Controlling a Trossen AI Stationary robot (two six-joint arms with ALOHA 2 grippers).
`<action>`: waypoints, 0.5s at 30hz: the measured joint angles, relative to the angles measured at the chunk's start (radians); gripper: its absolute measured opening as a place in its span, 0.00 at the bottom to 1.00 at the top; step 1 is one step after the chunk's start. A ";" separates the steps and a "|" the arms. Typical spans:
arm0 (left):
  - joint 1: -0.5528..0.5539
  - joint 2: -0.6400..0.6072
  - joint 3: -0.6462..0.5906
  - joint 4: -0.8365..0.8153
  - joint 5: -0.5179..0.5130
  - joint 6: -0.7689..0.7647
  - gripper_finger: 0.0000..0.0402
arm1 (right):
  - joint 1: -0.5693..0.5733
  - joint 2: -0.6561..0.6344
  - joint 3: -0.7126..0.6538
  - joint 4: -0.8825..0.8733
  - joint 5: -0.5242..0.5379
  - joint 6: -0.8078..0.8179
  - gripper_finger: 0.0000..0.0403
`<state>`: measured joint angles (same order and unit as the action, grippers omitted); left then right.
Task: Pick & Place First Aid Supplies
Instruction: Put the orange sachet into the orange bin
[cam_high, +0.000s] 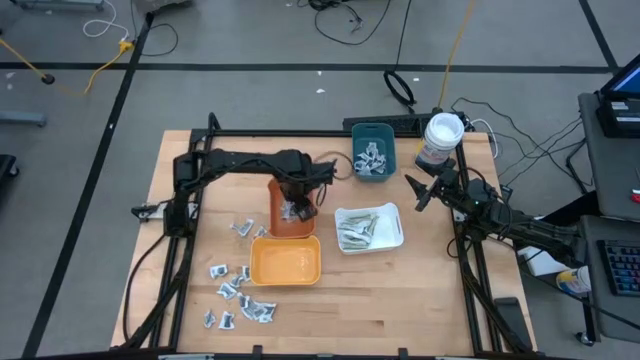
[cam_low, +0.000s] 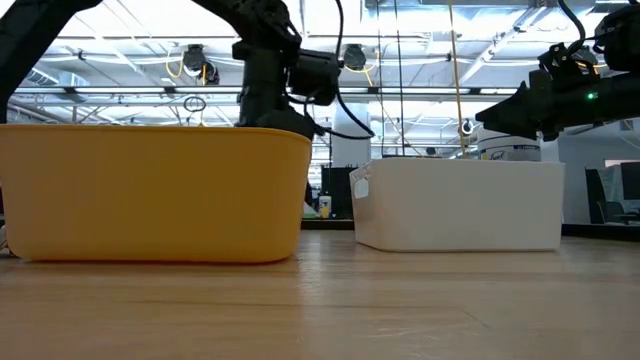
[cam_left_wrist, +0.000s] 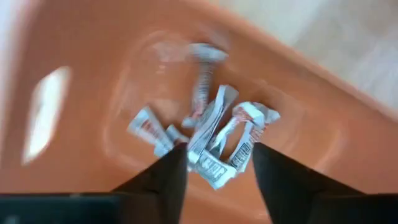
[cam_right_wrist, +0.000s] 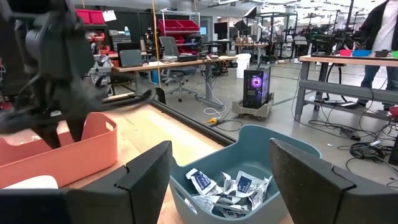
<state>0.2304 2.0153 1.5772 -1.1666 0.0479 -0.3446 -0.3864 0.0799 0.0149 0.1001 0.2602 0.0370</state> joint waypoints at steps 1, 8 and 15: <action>0.007 -0.010 0.000 -0.004 -0.001 -0.058 0.50 | 0.000 0.000 0.000 0.000 0.000 0.000 0.65; 0.046 -0.072 0.000 -0.013 -0.002 -0.345 0.68 | 0.000 0.000 0.000 0.000 0.000 0.000 0.65; 0.036 -0.143 -0.085 -0.005 0.004 -0.452 0.74 | 0.000 0.000 0.000 0.000 0.000 0.000 0.65</action>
<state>0.2666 1.8723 1.4919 -1.1721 0.0516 -0.7963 -0.3862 0.0798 0.0149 0.1001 0.2600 0.0371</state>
